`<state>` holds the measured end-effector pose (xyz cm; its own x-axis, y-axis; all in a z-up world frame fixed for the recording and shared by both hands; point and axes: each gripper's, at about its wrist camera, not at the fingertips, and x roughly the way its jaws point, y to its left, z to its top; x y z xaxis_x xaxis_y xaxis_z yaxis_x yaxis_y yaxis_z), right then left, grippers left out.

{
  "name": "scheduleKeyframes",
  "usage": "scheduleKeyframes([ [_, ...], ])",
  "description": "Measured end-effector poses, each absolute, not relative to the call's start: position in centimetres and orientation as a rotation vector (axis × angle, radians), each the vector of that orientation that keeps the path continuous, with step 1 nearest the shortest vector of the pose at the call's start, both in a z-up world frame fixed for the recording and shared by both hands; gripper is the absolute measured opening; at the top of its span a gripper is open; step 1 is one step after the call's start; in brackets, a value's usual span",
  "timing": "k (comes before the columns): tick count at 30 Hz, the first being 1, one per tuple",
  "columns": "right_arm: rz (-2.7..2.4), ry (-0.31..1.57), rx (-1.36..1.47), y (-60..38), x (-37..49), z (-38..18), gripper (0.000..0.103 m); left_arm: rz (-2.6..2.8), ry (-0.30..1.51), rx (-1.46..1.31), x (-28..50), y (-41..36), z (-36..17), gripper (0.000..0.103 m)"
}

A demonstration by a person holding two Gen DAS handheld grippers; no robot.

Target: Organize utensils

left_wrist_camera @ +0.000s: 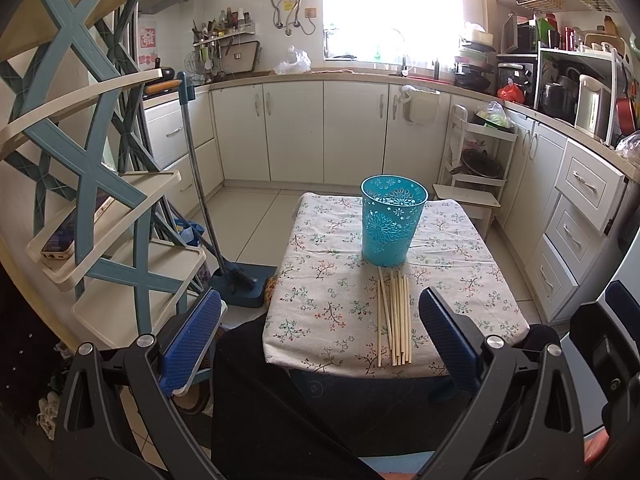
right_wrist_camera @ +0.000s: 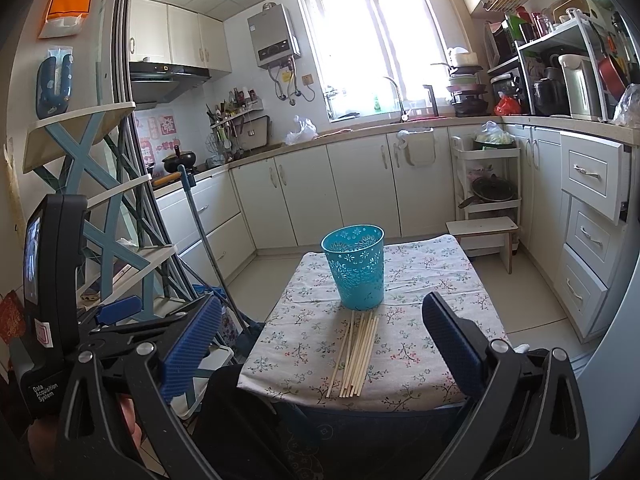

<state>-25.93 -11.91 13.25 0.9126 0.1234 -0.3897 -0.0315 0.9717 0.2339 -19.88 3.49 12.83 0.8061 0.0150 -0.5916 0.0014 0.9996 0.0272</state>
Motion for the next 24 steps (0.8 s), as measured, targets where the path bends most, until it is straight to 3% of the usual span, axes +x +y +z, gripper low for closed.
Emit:
scheduleKeyframes([
  [24, 0.092, 0.418, 0.269, -10.5, -26.2, 14.2, 0.096, 0.008, 0.633, 0.027, -20.0, 3.3, 12.8, 0.095],
])
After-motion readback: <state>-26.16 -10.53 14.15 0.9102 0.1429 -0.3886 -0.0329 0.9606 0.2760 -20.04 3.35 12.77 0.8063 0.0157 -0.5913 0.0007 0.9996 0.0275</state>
